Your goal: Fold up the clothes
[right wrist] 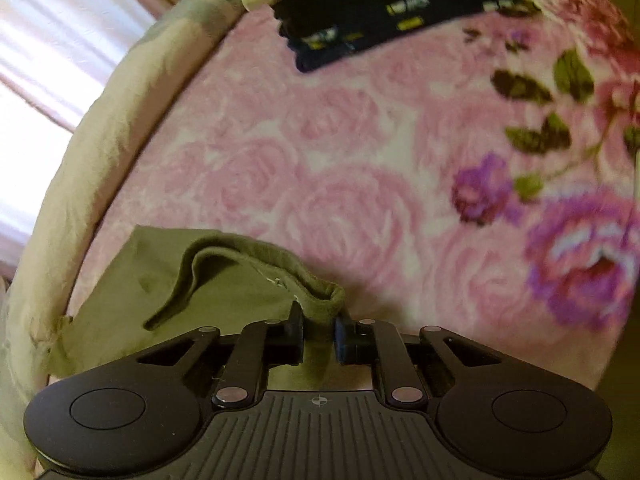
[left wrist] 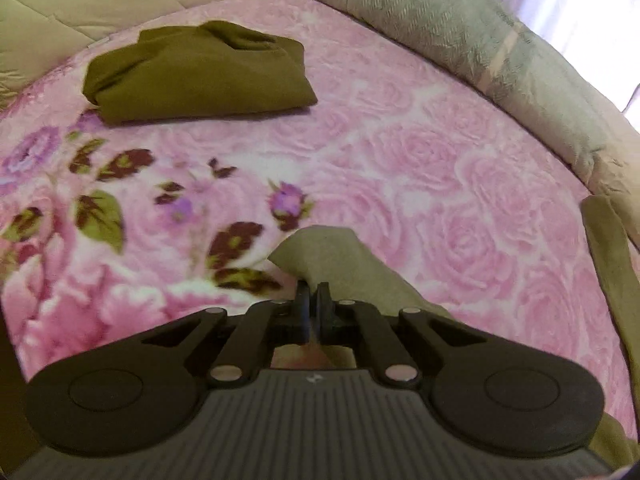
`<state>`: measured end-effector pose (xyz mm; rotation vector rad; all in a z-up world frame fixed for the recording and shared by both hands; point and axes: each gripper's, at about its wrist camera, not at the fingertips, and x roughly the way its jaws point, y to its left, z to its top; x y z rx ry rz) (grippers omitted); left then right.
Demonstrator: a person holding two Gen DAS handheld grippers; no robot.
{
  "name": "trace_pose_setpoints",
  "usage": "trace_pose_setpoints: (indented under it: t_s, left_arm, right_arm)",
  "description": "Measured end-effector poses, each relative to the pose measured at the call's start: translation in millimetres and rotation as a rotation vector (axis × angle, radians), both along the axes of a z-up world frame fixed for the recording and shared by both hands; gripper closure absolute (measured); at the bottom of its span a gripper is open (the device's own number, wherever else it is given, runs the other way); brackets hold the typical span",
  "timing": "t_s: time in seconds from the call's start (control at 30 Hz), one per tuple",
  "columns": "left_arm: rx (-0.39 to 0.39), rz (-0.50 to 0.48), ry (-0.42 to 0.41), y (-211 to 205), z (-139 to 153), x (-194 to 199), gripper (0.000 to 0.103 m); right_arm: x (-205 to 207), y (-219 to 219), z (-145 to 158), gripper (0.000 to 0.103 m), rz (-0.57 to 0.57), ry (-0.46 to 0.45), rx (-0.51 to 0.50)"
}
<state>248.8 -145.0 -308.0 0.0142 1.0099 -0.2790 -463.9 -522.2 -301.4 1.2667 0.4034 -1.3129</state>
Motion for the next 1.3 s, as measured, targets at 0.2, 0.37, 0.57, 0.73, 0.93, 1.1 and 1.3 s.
trace_pose_setpoints:
  t_s: [0.2, 0.37, 0.57, 0.73, 0.93, 1.1, 1.3]
  left_arm:
    - [0.131, -0.037, 0.031, 18, -16, -13, 0.101]
    - [0.348, -0.134, 0.056, 0, -39, -27, 0.087]
    - [0.379, -0.125, 0.014, 1, -12, -37, 0.074]
    - [0.269, -0.12, -0.007, -23, 10, -41, 0.076]
    - [0.133, -0.253, 0.039, -101, 1, -53, 0.076]
    - [0.051, -0.337, 0.073, -160, -15, -56, 0.076]
    - [-0.082, -0.387, 0.12, -240, -25, -36, 0.073]
  right_arm:
    - [-18, 20, -7, 0.091, -0.004, 0.059, 0.083]
    - [-2, 23, -32, 0.064, 0.14, 0.2, 0.18]
    - [20, 33, 6, 0.028, 0.342, 0.569, 0.06]
    - [80, 26, 30, 0.028, 0.627, 0.63, -0.231]
    - [186, 15, -8, 0.044, 1.066, 0.68, -0.427]
    - [221, 0, -52, 0.044, 1.223, 0.734, -0.468]
    - [202, -45, -38, 0.087, 1.027, 0.585, -0.405]
